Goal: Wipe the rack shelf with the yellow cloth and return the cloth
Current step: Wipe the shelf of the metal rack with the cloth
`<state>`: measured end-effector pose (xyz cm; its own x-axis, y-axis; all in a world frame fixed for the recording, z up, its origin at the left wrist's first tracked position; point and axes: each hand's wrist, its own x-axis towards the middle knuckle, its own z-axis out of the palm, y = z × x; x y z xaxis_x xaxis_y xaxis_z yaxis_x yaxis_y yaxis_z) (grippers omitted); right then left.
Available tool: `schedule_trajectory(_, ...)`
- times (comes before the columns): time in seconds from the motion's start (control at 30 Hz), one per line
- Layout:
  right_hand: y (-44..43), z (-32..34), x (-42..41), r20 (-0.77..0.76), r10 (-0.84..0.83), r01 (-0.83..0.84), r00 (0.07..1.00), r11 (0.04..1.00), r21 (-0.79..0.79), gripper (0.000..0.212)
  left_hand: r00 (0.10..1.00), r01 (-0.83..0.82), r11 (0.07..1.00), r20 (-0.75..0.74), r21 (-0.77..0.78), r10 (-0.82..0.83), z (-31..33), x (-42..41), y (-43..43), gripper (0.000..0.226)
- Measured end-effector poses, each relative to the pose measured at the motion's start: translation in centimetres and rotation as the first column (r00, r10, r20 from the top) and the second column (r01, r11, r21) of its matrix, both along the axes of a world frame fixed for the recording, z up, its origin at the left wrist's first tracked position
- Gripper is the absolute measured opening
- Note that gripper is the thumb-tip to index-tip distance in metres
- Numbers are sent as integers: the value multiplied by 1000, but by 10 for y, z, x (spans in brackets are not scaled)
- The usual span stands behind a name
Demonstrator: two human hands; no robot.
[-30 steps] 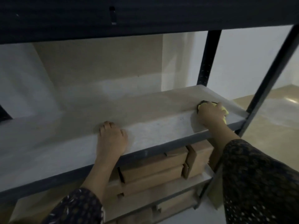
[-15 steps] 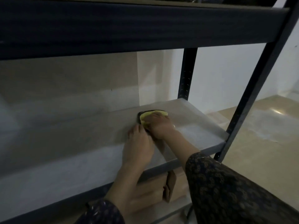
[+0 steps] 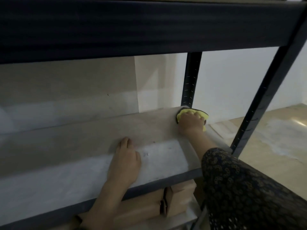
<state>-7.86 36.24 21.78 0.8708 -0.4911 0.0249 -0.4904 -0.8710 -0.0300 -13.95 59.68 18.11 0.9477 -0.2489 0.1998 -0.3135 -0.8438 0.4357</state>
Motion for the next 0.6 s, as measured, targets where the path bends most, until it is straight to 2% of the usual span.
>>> schedule_trajectory(0.17, -17, 8, -49, -95, -162, 166, 982, 985, 43, 48, 1000, -7, 999, -9, 41, 7, 1, 1, -2, 39)
schedule_trajectory(0.3, 2, 6, -96, -30, -98, 97, 995, 995, -18, 42, 1000, -15, 998, -10, 65, 16, 2, 4, -5, 36)
schedule_trajectory(0.37, 9, 4, -109, -37, -4, 3, 999, 999, -41, 42, 1000, -4, 997, -4, 76, 5, 3, 4, -4, 34)
schedule_trajectory(0.47, 7, -5, -128, -14, 275, -275, 961, 959, -66, 41, 1000, -15, 991, 17, 129, 13, 4, 3, -4, 35)
schedule_trajectory(0.6, 28, 3, -177, 155, 503, -524, 850, 837, 159, 44, 1000, -13, 993, 10, 116, 12, 9, 0, -5, 36)
